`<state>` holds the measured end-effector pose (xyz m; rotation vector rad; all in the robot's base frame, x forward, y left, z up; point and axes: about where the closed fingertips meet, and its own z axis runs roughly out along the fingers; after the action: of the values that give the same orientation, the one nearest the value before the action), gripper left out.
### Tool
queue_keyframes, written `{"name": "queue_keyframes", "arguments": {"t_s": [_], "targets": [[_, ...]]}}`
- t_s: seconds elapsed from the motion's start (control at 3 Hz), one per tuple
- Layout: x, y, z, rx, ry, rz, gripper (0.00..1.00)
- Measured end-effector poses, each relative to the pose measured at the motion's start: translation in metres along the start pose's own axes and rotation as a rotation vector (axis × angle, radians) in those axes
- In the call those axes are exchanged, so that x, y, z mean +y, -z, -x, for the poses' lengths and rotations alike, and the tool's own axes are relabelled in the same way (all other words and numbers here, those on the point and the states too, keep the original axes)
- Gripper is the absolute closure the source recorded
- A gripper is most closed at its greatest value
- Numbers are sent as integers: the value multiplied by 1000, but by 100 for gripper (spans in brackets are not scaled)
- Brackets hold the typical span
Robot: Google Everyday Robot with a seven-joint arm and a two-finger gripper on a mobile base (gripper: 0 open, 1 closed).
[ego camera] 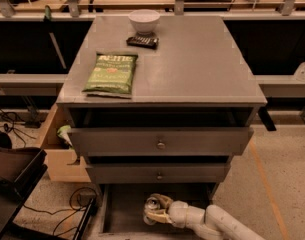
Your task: Place 7up can into bottom drawer
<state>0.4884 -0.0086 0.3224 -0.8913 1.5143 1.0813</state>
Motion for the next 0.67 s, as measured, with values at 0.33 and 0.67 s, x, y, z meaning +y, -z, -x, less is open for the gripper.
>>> {"name": "queue_keyframes", "arguments": {"t_s": [0.33, 0.67], "targets": [[-6, -27, -10, 7, 19, 38, 100], [-7, -31, -10, 8, 21, 42, 100]]}}
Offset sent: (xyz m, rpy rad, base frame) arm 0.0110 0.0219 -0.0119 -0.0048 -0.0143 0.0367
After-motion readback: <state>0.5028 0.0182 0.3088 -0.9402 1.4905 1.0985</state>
